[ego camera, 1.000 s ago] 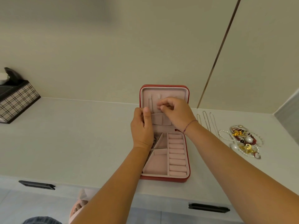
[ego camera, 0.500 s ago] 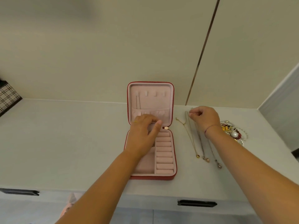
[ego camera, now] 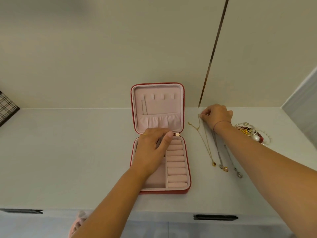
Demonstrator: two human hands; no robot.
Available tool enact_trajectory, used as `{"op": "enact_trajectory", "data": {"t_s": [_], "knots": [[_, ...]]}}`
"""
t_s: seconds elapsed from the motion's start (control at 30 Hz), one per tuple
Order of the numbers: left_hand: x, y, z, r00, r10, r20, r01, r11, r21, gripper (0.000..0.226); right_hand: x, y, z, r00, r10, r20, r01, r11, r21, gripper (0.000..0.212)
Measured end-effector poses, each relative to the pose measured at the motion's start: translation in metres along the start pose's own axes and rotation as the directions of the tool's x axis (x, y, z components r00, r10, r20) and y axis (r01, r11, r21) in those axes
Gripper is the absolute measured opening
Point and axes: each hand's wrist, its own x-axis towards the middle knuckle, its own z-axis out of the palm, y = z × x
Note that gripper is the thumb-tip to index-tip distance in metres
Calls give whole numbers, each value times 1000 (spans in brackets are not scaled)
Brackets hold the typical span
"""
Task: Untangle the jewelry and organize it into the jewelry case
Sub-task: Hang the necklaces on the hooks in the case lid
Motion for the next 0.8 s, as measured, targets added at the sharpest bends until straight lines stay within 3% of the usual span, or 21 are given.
{"op": "enact_trajectory", "data": {"t_s": [0.2,0.33,0.4,0.47,0.53,0.6,0.7,0.8], "knots": [[0,3,1,999,-34,6,35,999,-12,37,4,-13,5,995,25,94,3,958,-286,27],[0,4,-1,999,-33,0,33,999,-19,37,1,-16,6,988,43,146,10,938,-346,26],[-1,3,-1,1000,-28,1,28,1000,-13,39,-2,-16,1,986,44,162,-2,968,-250,27],[-1,3,-1,1000,-27,-4,27,1000,-12,40,-7,-15,-11,975,-10,222,11,1000,-3,27],[0,4,-2,1000,-24,-8,24,1000,-20,42,-20,-15,-30,955,-126,269,29,940,339,28],[0,7,-3,998,-54,7,55,998,-38,42,-39,-17,-49,933,-227,280,27,818,575,25],[1,23,-5,978,-194,81,206,963,-175,24,-61,-22,-65,893,-329,308,0,684,730,26],[9,44,0,967,-213,139,249,907,-339,27,-77,-29,-76,858,-383,341,-40,613,789,25]]}}
